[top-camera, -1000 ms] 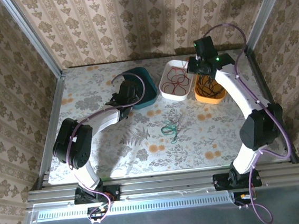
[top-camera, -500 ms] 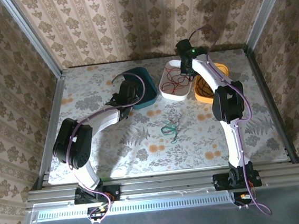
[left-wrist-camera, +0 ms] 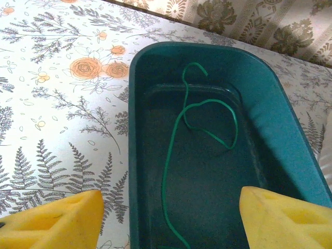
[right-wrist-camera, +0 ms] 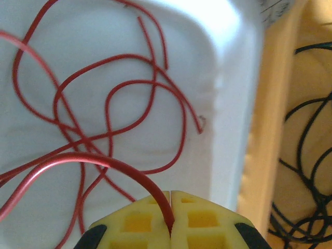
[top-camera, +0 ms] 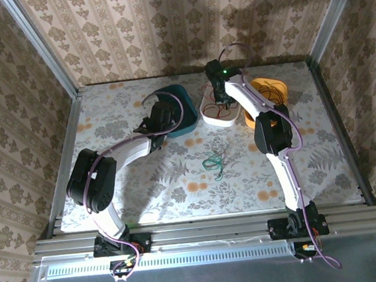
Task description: Untangle the cables
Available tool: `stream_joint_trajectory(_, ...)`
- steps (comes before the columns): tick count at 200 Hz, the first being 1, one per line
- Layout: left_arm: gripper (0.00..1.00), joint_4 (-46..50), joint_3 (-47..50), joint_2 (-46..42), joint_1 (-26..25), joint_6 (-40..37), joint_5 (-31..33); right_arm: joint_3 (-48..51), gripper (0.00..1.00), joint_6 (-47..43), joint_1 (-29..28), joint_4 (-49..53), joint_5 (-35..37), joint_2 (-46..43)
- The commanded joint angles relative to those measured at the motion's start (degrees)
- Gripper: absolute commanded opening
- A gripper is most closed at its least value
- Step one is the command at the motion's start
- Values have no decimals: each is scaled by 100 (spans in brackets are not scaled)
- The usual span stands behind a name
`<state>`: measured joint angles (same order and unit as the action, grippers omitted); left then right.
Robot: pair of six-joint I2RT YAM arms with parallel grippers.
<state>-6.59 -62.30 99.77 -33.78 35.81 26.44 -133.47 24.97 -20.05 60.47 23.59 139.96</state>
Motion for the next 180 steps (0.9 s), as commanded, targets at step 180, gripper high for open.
stream_joint_trajectory(180, 71, 21, -377, 168, -77, -408, -391, 1156, 0, -954, 115, -334, 1682, -1037)
